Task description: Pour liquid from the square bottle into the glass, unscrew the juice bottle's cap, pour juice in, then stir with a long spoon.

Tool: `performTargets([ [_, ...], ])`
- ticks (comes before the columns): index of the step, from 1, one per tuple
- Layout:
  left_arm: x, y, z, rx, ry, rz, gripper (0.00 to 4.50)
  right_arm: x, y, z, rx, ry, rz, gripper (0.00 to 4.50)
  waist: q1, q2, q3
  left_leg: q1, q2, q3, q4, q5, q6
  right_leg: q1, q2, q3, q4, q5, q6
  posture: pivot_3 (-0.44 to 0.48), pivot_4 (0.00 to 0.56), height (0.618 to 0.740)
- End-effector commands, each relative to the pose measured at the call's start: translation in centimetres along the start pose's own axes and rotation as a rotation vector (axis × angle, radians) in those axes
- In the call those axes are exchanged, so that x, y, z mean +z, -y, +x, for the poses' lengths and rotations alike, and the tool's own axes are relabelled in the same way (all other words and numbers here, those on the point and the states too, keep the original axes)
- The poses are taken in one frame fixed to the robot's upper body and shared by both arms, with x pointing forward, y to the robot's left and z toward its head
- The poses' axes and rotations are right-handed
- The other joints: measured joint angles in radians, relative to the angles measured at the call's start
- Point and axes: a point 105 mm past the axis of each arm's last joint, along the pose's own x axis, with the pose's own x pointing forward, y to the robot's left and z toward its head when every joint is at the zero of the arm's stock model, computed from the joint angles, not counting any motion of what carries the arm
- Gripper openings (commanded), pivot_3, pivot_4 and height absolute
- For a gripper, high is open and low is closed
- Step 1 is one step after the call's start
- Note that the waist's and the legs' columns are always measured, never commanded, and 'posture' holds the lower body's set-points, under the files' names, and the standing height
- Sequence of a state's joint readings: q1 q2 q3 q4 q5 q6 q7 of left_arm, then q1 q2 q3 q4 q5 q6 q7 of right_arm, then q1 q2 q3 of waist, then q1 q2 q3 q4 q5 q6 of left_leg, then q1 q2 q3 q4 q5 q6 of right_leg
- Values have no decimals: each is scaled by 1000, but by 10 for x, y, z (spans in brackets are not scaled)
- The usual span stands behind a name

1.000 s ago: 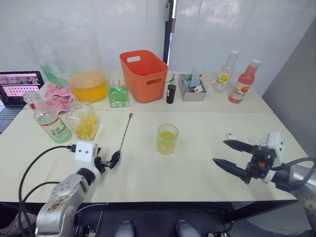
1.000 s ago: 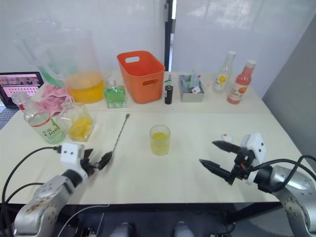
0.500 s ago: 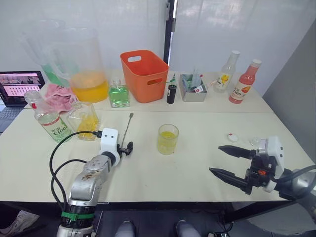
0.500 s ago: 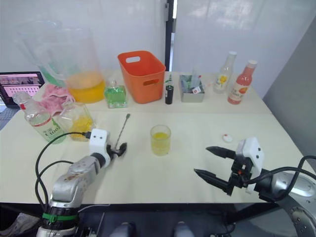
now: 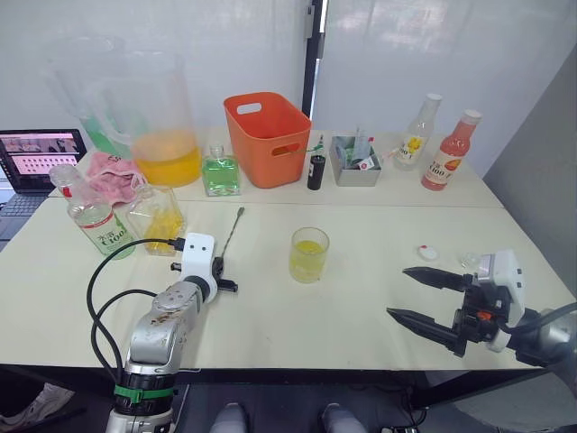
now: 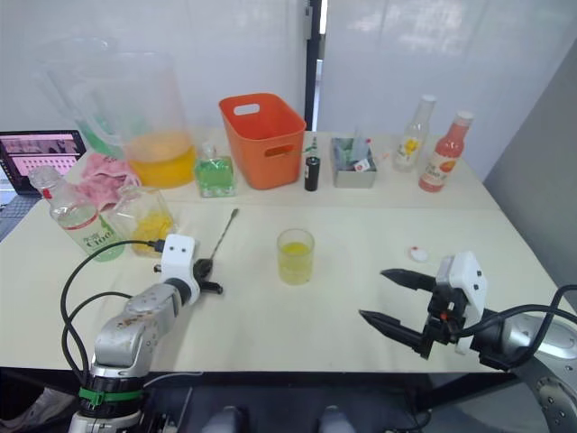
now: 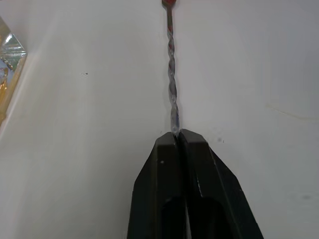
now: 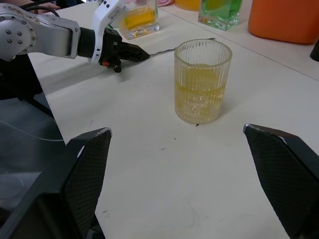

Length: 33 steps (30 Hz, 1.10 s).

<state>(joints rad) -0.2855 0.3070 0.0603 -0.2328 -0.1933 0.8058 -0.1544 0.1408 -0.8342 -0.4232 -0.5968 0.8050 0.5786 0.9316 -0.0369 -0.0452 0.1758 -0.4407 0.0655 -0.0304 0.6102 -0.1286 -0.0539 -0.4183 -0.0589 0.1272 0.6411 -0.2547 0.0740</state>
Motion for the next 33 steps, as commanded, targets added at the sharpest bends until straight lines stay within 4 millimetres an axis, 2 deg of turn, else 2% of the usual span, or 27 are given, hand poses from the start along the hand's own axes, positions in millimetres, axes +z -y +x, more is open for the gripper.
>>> performTargets([
  [1, 14, 3, -15, -150, 66, 109, 35, 6, 0, 0, 14, 11, -37, 4500, -5, 0, 0, 0, 0, 0, 0, 0, 0, 0, 0, 0, 0, 0, 0, 0, 150, 740],
  [6, 19, -11, -43, -309, 73, 263, 35, 5, 2, 5, 40, 12, -37, 4500, -10, 0, 0, 0, 1, 0, -1, -3, -4, -2, 0, 0, 0, 0, -1, 0, 150, 740],
  [10, 10, -19, -62, -412, 27, 331, 35, 4, 4, 10, 58, 15, -36, 4500, -8, 0, 0, 0, 1, 1, -2, -3, -5, -3, 0, 0, 0, -1, -2, 0, 150, 740],
  [16, -2, -29, -76, -480, -21, 357, 35, 3, 5, 12, 69, 15, -38, 4500, -5, 0, 0, 0, 1, 1, -2, -3, -5, -2, -1, 0, -2, -1, -2, 0, 150, 740],
  [19, -18, -36, -83, -507, -92, 386, 35, 3, 6, 12, 70, 12, -40, 4500, -7, 0, 0, 0, 1, 1, -2, -3, -5, -3, -1, 0, -2, -1, -2, 0, 150, 740],
  [25, -39, -54, -85, -483, -171, 388, 35, 3, 7, 12, 66, 11, -46, 4500, -8, 0, 0, 0, 2, 1, -3, -3, -5, -3, -1, 0, -2, -1, -3, 0, 150, 740],
  [32, -36, -54, -85, -510, -201, 391, 2286, 4, 8, 13, 63, 11, -55, 4500, -9, 0, 0, 0, 2, 1, -3, -3, -5, -3, -1, 0, -1, -1, -3, 0, 150, 740],
  [33, -31, -55, -84, -514, -212, 410, 2631, 3, 8, 14, 64, 11, -55, 4500, -9, 0, 0, 0, 2, 1, -3, -3, -5, -3, -1, 0, -1, -1, -3, 0, 150, 740],
])
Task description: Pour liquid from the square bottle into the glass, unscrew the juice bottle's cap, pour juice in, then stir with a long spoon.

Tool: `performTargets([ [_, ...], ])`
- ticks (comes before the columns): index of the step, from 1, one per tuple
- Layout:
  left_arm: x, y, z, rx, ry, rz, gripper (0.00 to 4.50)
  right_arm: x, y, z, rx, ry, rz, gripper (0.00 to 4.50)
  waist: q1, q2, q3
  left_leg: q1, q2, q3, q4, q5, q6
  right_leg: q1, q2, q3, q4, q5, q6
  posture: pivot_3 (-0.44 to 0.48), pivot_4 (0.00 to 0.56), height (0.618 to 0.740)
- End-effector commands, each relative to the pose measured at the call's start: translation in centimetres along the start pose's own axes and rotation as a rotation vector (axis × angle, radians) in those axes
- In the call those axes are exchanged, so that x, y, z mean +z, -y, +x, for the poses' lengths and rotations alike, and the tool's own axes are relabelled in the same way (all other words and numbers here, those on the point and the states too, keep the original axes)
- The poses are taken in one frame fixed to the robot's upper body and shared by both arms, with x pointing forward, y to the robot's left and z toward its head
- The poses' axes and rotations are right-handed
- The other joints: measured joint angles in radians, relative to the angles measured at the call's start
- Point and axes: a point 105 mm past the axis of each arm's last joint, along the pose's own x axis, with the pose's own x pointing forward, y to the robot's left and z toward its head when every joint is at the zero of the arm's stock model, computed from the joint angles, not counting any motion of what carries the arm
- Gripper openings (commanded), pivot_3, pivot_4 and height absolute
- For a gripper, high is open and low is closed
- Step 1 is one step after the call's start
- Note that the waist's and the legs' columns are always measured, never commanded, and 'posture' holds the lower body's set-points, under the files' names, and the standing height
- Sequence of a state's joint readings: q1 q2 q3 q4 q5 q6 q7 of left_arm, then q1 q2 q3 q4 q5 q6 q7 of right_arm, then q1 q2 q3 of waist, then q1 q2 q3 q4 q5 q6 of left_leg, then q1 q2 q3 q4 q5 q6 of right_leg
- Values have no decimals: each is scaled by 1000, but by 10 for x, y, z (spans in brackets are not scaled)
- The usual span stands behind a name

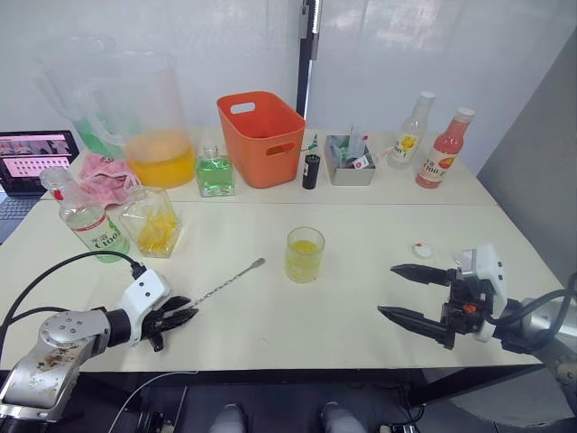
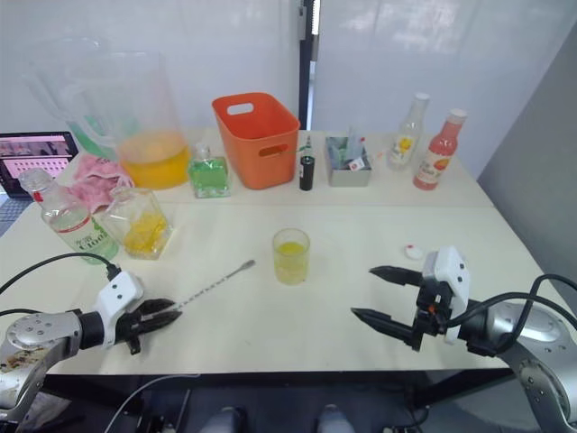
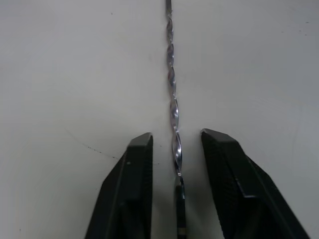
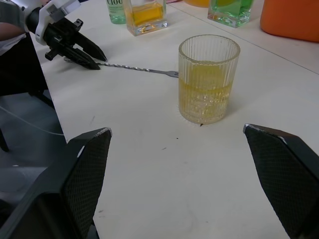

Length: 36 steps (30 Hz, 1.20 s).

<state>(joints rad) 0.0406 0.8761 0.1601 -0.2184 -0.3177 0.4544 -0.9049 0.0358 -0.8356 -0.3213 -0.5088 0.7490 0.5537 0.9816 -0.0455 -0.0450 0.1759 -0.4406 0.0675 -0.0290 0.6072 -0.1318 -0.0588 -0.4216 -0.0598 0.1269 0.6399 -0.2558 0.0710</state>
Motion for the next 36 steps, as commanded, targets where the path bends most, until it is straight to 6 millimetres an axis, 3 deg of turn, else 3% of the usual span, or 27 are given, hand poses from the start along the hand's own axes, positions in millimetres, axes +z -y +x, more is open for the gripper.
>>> performTargets([
  [1, 4, -10, -6, 4, -67, 3, 3008, 7, 0, 1, 7, 16, -46, 4500, 0, 0, 0, 0, 0, 0, 0, 0, 0, 0, 0, 0, 0, 0, 0, 0, 150, 740],
  [3, 12, -14, -7, -5, -85, 11, 3630, 7, 0, 2, 10, 18, -47, 4500, 0, 0, 0, 0, 0, 0, 0, 0, 0, 0, 0, 0, 0, 0, 0, 0, 150, 740],
  [9, 16, -12, -2, -45, -160, 54, 3630, 8, 0, 5, 11, 23, -52, 4500, 0, 0, 0, 0, 0, 1, -1, 0, 0, 0, 0, 0, 0, 0, 0, 0, 150, 740],
  [15, 2, 1, 7, -85, -246, 42, 3630, 8, 0, 7, 7, 21, -59, 4500, 2, 0, 0, 0, 0, 0, -1, 0, 0, 0, 0, 0, 0, 0, 0, 0, 150, 740],
  [21, -18, 8, 3, -102, -358, 28, 1818, 9, 0, 7, 4, 10, -69, 4500, 1, 5, -3, 0, 0, 1, -1, 0, 0, 0, 0, 0, 0, 0, 0, 0, 150, 740],
  [26, -17, 3, 2, -75, -353, 9, 104, 9, 2, 7, 5, 1, -72, 4500, -3, 12, -7, 2, 0, 1, -1, 0, 0, 0, 0, 0, 1, 0, 0, 0, 150, 740],
  [31, -9, -9, 1, -20, -308, -14, 19, 7, 5, 8, 4, -21, -84, 4500, -3, 13, -7, 2, 0, 1, -1, 0, 0, 0, 0, 0, 1, 0, 0, 0, 150, 740],
  [36, 30, -23, 2, 39, -125, -9, 19, 8, 11, 9, -7, -12, -71, 4500, 0, 11, -6, 2, 0, 1, 0, 0, 0, 0, 0, 0, 1, 0, 0, 0, 150, 740],
])
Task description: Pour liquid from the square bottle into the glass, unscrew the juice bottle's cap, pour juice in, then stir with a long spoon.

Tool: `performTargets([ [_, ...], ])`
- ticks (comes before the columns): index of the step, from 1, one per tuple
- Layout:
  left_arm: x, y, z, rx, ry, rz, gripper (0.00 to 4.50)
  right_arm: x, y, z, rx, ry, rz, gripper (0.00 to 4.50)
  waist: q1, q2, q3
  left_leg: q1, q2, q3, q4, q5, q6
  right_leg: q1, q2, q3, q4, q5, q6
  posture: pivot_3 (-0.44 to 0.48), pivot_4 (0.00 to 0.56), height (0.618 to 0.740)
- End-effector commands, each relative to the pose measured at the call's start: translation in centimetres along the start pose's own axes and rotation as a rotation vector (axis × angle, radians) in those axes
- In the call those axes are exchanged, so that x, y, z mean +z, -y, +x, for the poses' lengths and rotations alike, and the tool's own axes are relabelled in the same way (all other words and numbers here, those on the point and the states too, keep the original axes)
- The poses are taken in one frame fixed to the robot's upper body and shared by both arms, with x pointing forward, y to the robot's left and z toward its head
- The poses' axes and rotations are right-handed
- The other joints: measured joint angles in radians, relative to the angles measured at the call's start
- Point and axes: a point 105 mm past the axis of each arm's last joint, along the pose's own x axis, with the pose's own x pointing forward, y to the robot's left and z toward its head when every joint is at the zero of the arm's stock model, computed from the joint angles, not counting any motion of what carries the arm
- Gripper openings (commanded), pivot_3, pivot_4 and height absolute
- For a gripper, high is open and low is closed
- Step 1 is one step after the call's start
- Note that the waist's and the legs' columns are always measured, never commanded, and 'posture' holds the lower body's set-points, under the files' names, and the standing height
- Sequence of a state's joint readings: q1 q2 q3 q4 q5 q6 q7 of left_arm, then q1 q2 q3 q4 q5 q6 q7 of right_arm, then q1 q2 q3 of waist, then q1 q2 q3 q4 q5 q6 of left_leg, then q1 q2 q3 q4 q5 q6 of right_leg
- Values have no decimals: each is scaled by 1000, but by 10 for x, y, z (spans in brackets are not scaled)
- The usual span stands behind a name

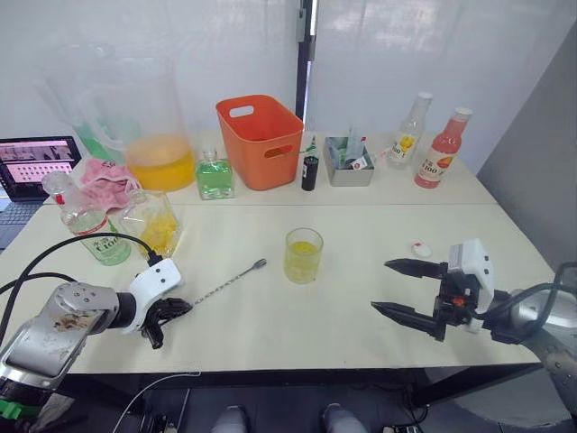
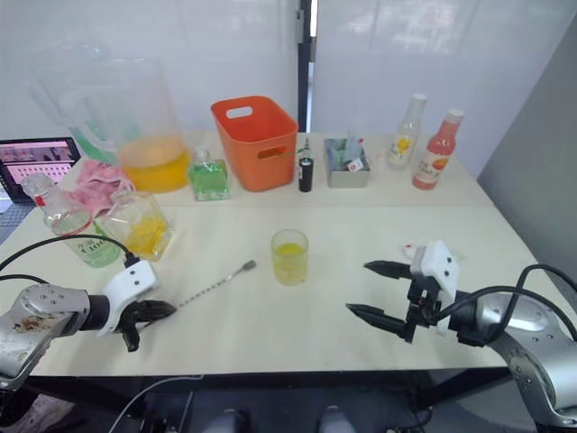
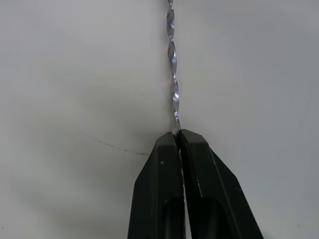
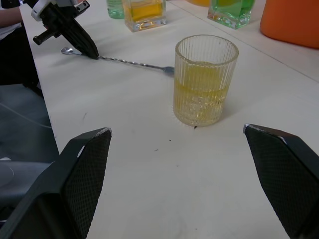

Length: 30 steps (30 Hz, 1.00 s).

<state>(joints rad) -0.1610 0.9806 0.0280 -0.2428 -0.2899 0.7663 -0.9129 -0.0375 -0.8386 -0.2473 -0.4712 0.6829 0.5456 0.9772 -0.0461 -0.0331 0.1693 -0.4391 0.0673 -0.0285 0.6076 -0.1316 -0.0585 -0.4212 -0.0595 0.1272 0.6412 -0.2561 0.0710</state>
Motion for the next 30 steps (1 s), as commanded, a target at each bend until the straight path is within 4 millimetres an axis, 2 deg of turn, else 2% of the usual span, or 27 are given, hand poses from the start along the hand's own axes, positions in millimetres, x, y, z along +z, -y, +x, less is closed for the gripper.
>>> performTargets([
  [1, 24, -11, -9, 56, 108, 24, 19, 11, 6, -2, -18, 29, -31, 4500, 1, -2, 1, 0, 0, 0, 0, 0, 0, 0, 0, 0, 0, 0, 0, 0, 150, 740],
  [4, 49, -18, -17, 90, 238, -26, 19, 16, 14, -1, -41, 66, 3, 4500, 5, -5, 3, -2, 0, 0, 0, 0, 0, 0, 0, 0, 0, 0, 0, 0, 150, 740],
  [7, 75, -26, -28, 133, 345, 3, 19, 26, 22, 0, -67, 122, 35, 4500, 3, -7, 4, -2, 0, -1, 0, 4, 6, 0, 0, -1, 0, 0, 0, 0, 150, 740],
  [10, 114, -28, -42, 156, 518, 13, 19, 41, 29, 4, -77, 173, 66, 4500, 3, -7, 4, -2, 0, -1, 0, 5, 8, 0, 0, -1, 0, 0, 1, 0, 150, 740],
  [13, 142, -24, -47, 151, 619, 1, 19, 55, 30, 10, -76, 207, 75, 4500, 3, -7, 4, -3, 0, -1, 0, 5, 8, 0, 1, -1, 0, 1, 2, 0, 150, 740],
  [16, 170, -6, -47, 107, 709, 15, 19, 75, 33, 21, -99, 280, 99, 4500, 2, -8, 4, -3, 0, -1, 0, 5, 8, 0, 1, -1, 1, 4, 7, 0, 150, 740],
  [19, 184, 12, -41, 68, 751, 33, 19, 89, 42, 42, -213, 341, 129, 4500, -4, -8, 4, -3, 0, -2, 0, 5, 8, 0, 2, 0, 1, 6, 10, 0, 150, 740],
  [22, 189, 30, -32, 25, 764, 70, 19, 98, 47, 64, -254, 379, 241, 4500, -12, -7, 4, -3, 0, -2, 0, 5, 8, -1, 2, 0, 2, 6, 10, 0, 150, 740],
  [30, 197, 46, -25, -15, 791, 63, 19, 126, 37, 88, -72, 509, 517, 4500, -10, -7, 4, -5, 0, -4, 0, 6, 9, 0, 3, 0, 2, 7, 8, 0, 150, 740],
])
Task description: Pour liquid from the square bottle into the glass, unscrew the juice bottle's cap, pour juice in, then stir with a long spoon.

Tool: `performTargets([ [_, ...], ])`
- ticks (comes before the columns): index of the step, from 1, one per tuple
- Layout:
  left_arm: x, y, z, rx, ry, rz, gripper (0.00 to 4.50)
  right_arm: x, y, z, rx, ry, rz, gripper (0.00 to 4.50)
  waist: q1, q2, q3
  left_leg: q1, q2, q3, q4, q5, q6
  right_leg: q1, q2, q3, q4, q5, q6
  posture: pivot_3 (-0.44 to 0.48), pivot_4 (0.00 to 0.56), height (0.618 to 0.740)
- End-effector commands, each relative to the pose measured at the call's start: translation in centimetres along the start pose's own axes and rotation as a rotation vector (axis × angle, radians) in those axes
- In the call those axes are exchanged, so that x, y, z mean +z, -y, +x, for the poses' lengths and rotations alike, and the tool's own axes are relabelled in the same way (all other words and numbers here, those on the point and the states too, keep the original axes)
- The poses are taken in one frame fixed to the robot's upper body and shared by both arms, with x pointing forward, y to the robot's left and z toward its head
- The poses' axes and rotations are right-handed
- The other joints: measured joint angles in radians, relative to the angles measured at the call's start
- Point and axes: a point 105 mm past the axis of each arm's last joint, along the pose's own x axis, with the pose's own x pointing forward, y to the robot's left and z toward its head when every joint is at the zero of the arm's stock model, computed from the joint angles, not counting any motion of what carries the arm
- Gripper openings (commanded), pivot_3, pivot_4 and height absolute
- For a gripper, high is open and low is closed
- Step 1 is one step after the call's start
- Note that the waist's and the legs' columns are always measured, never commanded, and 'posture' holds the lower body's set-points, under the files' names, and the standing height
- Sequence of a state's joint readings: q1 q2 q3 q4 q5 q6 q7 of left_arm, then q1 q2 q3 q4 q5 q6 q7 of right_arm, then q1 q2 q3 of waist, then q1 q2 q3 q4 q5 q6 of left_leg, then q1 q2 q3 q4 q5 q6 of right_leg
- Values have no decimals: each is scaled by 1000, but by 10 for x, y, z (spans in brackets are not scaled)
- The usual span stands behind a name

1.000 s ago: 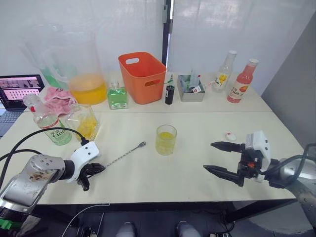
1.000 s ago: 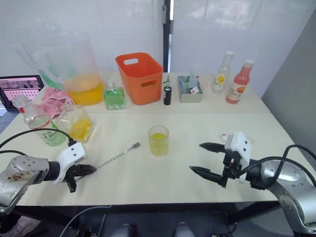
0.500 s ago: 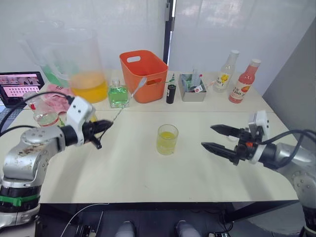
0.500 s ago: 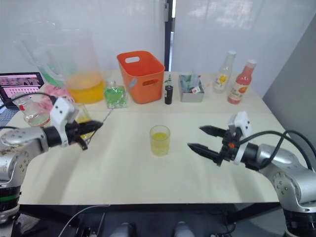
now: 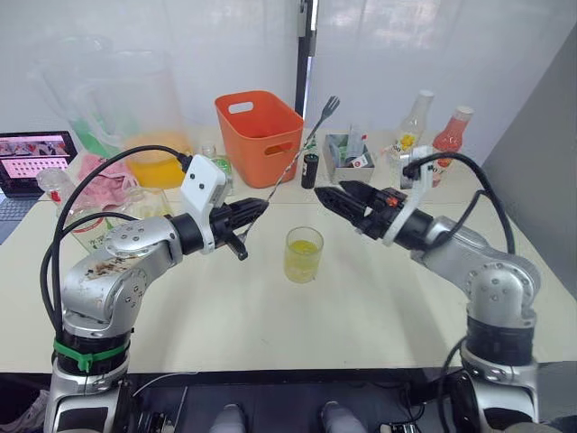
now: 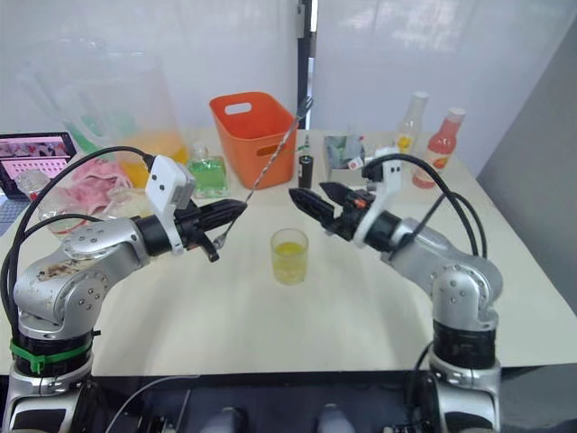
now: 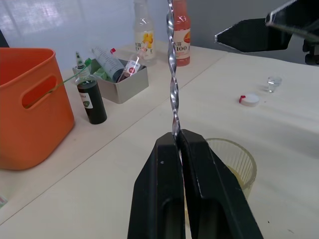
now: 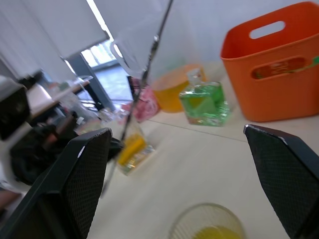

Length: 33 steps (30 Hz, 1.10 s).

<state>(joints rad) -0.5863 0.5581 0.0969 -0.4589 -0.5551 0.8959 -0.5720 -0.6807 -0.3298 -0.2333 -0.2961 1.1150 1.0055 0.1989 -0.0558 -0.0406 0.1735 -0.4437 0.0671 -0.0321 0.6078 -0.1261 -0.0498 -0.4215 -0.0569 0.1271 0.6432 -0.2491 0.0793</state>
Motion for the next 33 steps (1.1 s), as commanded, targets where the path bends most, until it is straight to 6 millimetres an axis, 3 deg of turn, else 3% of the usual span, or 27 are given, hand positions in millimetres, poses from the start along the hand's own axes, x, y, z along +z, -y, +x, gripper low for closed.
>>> performTargets([
  [1, 14, 11, 2, -30, 49, 38, 19, 14, -11, 6, 49, 69, 72, 4500, -1, 0, 0, 0, 0, 0, 0, 0, 0, 0, 0, 0, 0, 0, 0, 0, 150, 740],
  [13, 9, 17, 2, -58, 31, 40, 19, 20, -17, 29, 63, 129, 223, 4500, -13, 0, 0, -1, 0, -1, -1, 0, 0, -1, 1, 0, 0, -1, 1, 0, 150, 740],
  [18, 6, 19, 2, -62, 24, 38, 0, 24, -23, 36, 85, 157, 260, 3074, -13, 0, 0, -1, 0, -1, -1, 0, 0, -1, 1, 0, 0, -1, 1, 0, 150, 740],
  [27, 4, 18, 1, -59, 22, 31, 0, 25, -23, 35, 79, 172, 274, 33, -13, 1, 0, -1, 0, -1, -1, 0, 0, -1, 1, 0, 0, -1, 1, 0, 150, 740],
  [33, 5, 15, 1, -48, 24, 30, 0, 22, -19, 33, 59, 156, 263, 33, -14, 1, 0, -2, 0, -1, -2, 0, 0, -2, 1, -1, -1, -1, 1, 0, 150, 740],
])
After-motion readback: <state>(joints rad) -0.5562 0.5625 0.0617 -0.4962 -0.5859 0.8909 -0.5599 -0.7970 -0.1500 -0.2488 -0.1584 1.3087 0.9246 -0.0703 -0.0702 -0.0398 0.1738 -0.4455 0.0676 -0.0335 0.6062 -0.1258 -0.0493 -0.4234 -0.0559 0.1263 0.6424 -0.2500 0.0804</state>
